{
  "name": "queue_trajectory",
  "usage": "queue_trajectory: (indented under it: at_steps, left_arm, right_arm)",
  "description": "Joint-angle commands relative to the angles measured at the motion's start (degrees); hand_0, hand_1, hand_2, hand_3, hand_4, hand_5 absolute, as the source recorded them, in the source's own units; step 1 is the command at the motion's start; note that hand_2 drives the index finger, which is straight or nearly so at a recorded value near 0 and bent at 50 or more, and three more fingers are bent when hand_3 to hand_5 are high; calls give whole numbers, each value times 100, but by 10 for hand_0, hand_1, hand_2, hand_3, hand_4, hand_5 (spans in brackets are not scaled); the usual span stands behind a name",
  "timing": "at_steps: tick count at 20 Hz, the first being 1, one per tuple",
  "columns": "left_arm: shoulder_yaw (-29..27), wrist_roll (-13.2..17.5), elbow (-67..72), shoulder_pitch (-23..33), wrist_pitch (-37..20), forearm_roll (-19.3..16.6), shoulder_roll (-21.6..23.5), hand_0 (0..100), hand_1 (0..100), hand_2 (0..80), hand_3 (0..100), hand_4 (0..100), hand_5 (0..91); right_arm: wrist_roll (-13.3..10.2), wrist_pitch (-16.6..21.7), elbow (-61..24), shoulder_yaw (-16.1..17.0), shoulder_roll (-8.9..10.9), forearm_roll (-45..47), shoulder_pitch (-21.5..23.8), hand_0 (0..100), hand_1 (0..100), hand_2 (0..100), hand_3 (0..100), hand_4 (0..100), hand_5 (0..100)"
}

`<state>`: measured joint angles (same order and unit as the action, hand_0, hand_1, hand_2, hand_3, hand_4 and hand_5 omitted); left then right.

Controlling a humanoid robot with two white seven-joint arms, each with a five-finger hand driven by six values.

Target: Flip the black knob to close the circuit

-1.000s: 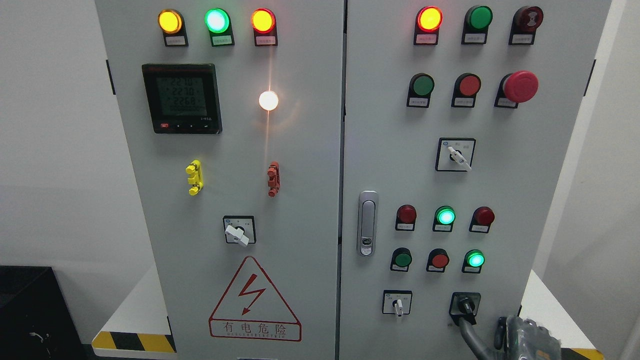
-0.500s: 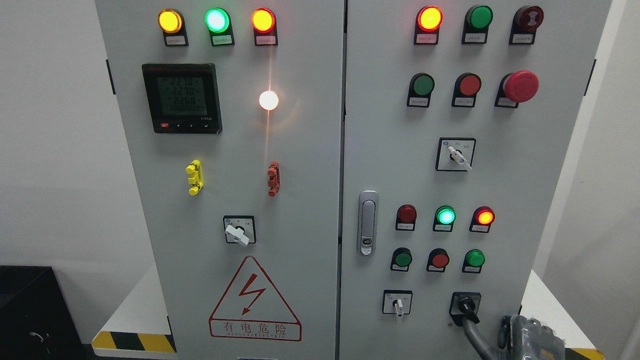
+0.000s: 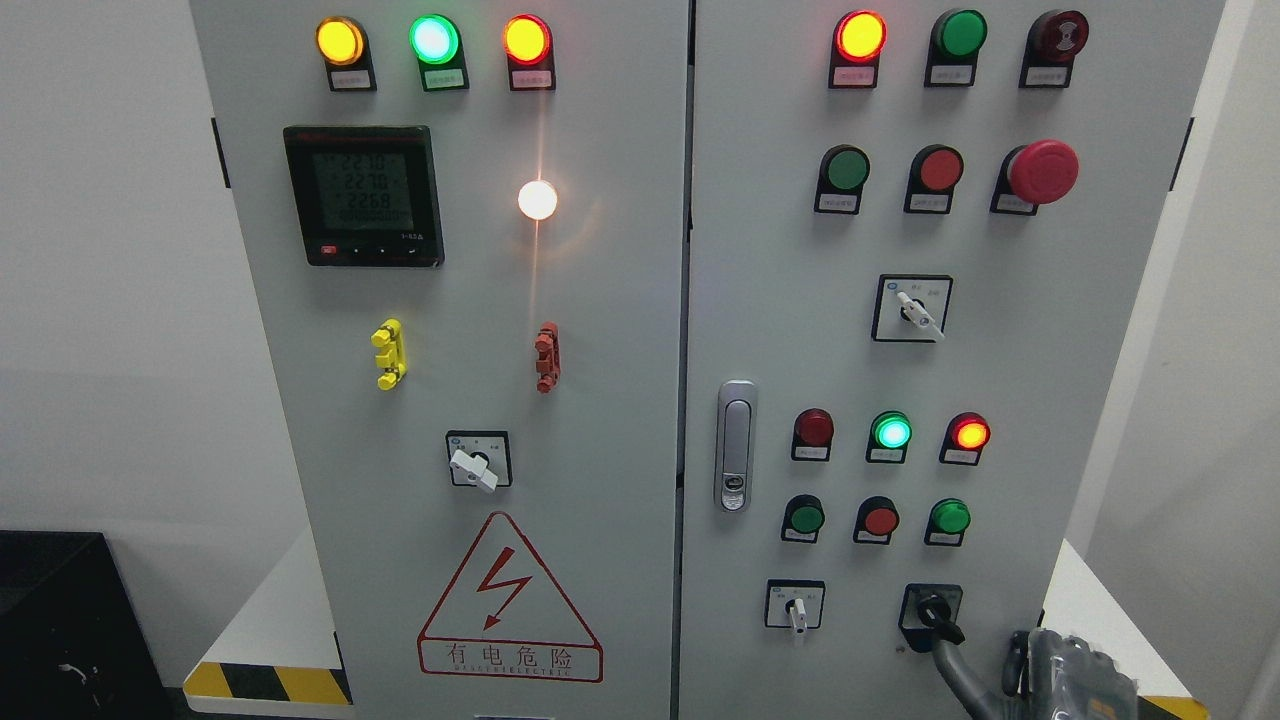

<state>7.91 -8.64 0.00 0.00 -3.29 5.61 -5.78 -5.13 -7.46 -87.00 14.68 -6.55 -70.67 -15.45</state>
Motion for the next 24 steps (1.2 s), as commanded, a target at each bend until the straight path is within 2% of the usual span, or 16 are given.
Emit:
queue_trajectory:
  at_steps: [1,20,24]
  left_arm:
    - [0,3,-167,132,3,2,-2,120,556,0,0,0,0]
    - [0,3,-167,132,3,-7,-2,120,556,0,0,0,0]
    - [0,3,-167,132,3,2,-2,120,556,0,0,0,0]
  right_arm:
    - [-15,7,-28,61,4,9,-11,0,0,881,1000,917,944]
    - [-32,42,-54,-44,4,158,33,0,0,880,1000,915,942]
    - [-32,43,-45,-263,4,158,50,0,0,880,1000,915,941]
